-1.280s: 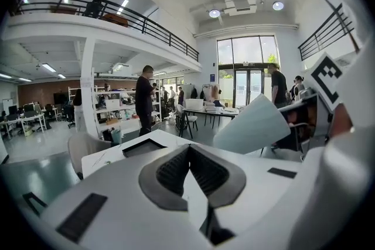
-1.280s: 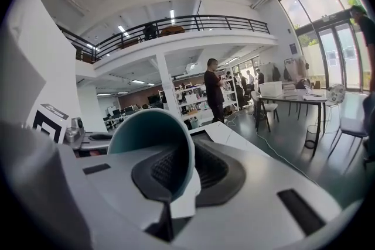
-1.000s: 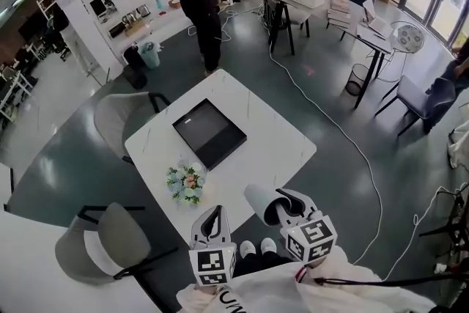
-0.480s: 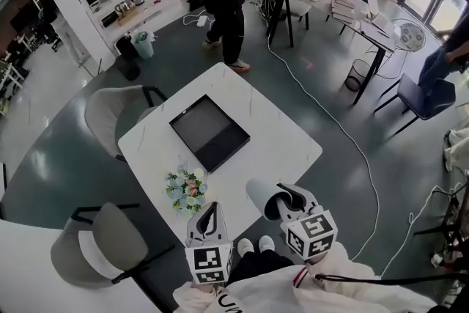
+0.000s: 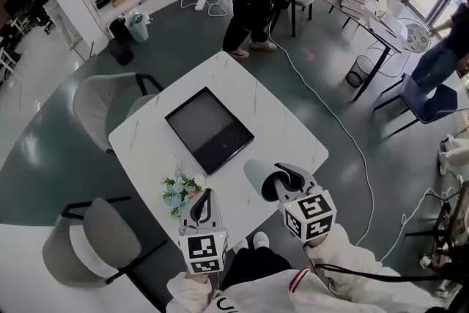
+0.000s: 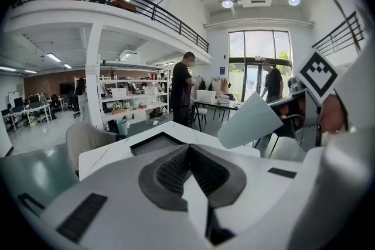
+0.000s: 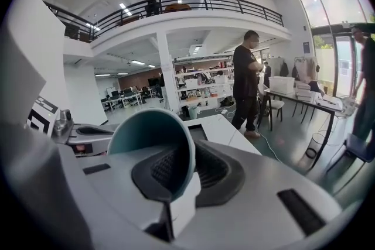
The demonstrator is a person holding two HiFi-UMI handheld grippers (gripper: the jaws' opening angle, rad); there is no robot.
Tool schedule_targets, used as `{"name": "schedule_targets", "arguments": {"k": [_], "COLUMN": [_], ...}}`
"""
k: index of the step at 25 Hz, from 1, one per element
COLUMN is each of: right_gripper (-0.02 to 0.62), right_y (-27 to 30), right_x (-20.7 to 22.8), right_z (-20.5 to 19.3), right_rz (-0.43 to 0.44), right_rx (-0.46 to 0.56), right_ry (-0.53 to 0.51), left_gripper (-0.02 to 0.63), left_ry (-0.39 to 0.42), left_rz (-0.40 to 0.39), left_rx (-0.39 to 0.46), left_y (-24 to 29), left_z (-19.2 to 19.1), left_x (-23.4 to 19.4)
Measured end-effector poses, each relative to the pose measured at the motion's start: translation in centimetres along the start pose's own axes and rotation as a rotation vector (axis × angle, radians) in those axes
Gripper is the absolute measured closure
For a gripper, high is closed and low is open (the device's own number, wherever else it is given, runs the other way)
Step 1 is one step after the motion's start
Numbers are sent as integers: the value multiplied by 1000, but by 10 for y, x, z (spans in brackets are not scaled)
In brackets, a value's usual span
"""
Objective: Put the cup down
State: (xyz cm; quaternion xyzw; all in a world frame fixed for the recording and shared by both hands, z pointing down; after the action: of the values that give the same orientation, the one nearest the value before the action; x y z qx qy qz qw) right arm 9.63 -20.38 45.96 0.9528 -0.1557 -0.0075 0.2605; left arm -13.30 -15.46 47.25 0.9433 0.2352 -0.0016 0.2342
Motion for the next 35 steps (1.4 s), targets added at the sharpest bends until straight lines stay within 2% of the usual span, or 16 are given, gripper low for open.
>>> {"name": "schedule_targets", "arguments": {"k": [18, 29, 35], "right_gripper": [555, 555, 555], "right_y": [101, 159, 185], "right_x": [9, 14, 12], "right_z": [7, 12, 13], "right_rz": [8, 49, 69], "right_rx": [-60, -145, -202], "right_ry": [-53, -112, -157], "left_gripper": [598, 598, 598], "left_ry": [-13, -9, -37], "left_rz": [-5, -1, 14], "left_rx": [-4, 9, 0], "left_y": [78, 107, 120], "left_z": [13, 17, 12], "left_x": [-50, -62, -71]}}
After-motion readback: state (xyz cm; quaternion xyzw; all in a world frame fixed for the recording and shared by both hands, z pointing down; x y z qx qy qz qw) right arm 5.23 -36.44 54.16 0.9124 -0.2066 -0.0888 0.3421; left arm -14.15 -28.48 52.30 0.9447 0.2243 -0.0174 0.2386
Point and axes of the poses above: the fingertips, and each gripper's own axes: y forward along the fingers, x to its right, z out of its top, the point moved 8 cm from there along -y, backward along the fingers, and after that the axes turned 10 degrees about -z, right-handed, at the moved point
